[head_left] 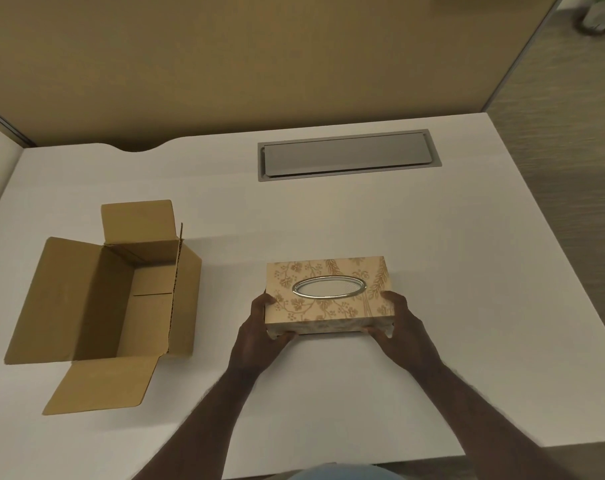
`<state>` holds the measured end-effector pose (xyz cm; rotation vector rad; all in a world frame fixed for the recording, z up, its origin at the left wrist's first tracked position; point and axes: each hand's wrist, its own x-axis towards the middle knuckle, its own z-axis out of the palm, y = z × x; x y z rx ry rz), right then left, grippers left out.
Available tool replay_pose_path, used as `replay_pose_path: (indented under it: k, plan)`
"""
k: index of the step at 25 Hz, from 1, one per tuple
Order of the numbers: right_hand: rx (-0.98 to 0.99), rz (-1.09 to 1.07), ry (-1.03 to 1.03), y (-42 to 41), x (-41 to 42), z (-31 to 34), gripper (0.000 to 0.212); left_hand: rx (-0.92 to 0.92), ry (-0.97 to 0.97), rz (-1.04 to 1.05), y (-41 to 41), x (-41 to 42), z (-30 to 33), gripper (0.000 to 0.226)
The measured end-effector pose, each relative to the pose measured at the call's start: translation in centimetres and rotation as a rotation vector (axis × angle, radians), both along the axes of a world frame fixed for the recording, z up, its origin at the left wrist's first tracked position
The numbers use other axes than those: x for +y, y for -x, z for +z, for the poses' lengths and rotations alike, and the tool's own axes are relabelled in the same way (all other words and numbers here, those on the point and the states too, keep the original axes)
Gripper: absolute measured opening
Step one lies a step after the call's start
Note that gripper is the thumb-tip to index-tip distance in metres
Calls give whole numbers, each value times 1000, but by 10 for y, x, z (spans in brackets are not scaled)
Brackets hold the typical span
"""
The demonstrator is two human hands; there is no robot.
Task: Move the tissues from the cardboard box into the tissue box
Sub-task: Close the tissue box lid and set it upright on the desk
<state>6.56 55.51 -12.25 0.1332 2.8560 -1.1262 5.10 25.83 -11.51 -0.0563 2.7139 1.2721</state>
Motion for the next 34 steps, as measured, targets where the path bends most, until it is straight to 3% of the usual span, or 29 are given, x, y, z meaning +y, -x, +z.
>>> replay_pose_path:
  k: [6,13,34]
  plan:
    - [-17,-28,7,-4,-2,-7,72,19,-21,20,-6,2,-4,79]
    - [126,53,-93,-7,-4,-7,67,9,-10,18,-9,3,-6,90]
    - [104,9,-106,-15,-11,-11,69,-7,-38,43,-15,6,-18,85]
